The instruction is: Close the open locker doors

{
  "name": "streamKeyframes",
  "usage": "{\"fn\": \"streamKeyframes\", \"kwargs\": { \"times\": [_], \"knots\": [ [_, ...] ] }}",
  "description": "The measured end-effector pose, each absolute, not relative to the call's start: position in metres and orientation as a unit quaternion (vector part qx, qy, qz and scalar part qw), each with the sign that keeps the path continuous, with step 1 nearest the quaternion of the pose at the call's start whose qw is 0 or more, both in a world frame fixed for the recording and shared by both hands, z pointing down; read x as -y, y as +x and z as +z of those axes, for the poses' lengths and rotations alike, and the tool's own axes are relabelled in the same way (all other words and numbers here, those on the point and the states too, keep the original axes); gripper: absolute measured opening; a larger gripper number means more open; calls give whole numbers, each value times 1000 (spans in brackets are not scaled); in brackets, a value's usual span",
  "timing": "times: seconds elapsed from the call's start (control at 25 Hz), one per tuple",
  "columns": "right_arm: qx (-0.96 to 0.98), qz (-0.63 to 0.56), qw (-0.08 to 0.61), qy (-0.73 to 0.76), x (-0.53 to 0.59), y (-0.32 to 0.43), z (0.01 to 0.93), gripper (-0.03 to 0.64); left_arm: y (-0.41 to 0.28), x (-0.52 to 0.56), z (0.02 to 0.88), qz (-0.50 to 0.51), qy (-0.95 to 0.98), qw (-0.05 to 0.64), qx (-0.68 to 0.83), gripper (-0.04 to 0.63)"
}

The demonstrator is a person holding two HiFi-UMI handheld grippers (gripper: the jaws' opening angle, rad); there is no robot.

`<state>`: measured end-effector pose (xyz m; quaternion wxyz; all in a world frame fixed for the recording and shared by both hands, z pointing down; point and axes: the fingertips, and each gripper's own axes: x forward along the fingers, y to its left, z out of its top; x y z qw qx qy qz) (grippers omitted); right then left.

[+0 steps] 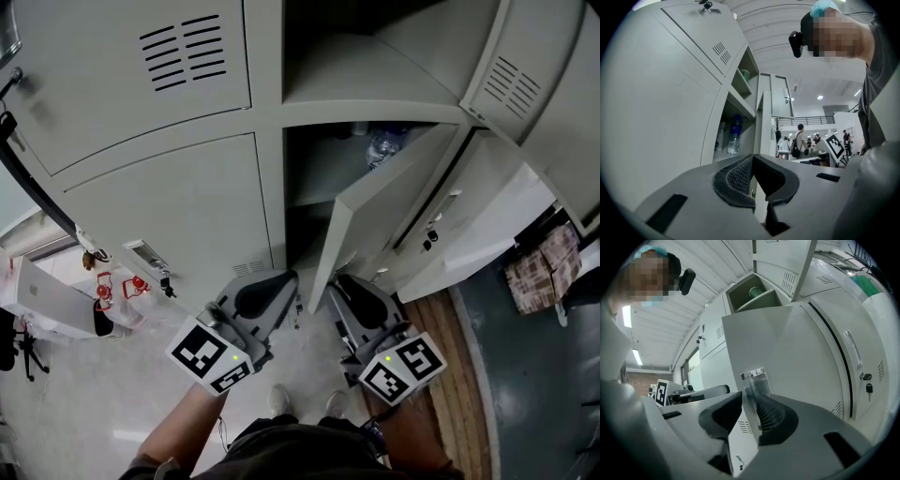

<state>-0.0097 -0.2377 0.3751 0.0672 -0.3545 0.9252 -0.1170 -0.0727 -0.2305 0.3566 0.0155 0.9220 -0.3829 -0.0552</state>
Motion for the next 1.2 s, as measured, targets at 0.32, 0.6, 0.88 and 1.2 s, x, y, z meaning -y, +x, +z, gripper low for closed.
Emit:
{"fn": "streamKeyframes", "kwargs": {
  "times": [0.32, 0.6, 0.88, 1.2],
  "knots": [
    [-929, -117, 65, -345, 244, -18, 375, 89, -81, 236, 357, -56, 918, 16, 392, 9],
    [-932, -118, 62, -337, 250, -23, 376, 83, -86, 240, 358, -56, 915, 17, 399, 9],
    [-934, -118, 60, -332, 256, -29, 376, 80, -93, 243, 357, -58, 912, 17, 406, 9],
    [-936, -120, 58, -326, 260, -36, 377, 77, -100, 246, 358, -59, 909, 17, 412, 9]
  ]
}}
